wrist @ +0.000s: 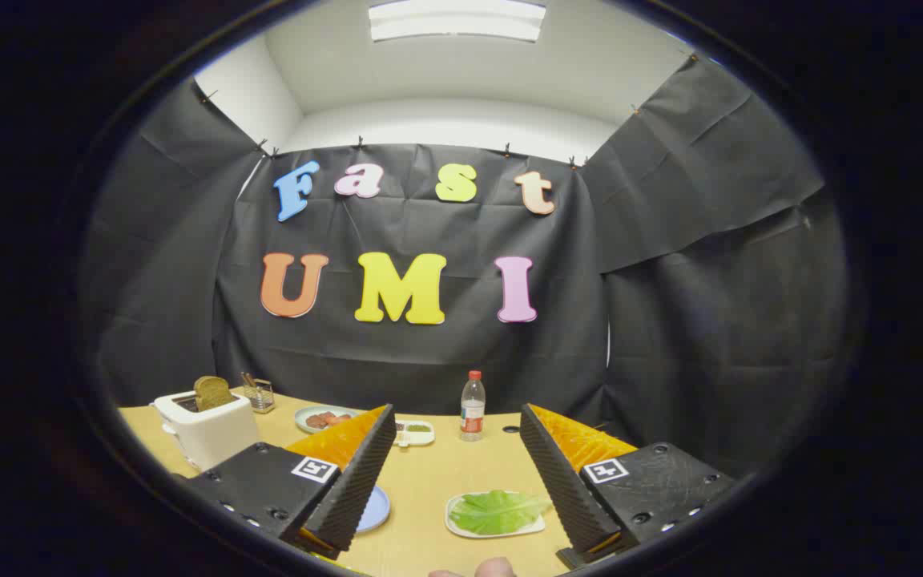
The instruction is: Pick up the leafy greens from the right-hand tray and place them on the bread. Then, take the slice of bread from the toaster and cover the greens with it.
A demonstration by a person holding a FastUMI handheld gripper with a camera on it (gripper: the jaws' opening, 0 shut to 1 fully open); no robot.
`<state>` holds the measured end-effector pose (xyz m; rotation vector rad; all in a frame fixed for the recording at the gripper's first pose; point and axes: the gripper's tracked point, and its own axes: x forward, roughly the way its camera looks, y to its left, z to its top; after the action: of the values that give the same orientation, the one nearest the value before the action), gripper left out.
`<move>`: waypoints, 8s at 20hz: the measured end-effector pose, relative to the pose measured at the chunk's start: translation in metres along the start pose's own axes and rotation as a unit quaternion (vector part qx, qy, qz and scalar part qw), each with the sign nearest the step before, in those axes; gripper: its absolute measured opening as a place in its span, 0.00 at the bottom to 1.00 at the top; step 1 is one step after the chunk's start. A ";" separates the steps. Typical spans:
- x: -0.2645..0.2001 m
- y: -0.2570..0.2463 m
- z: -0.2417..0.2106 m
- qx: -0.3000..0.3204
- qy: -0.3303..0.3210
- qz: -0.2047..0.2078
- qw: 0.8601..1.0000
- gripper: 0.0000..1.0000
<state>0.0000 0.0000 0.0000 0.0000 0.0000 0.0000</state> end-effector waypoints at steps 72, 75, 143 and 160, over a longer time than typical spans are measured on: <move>0.124 -0.044 -0.242 -0.041 0.365 0.033 0.930 0.96; 0.126 -0.045 -0.257 -0.040 0.375 0.034 0.926 0.96; 0.098 0.143 -0.174 0.037 0.258 0.094 0.961 0.00; 0.078 0.241 -0.217 0.131 0.312 0.133 0.932 0.26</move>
<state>0.0784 0.2415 -0.2168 0.2690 0.6381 0.2718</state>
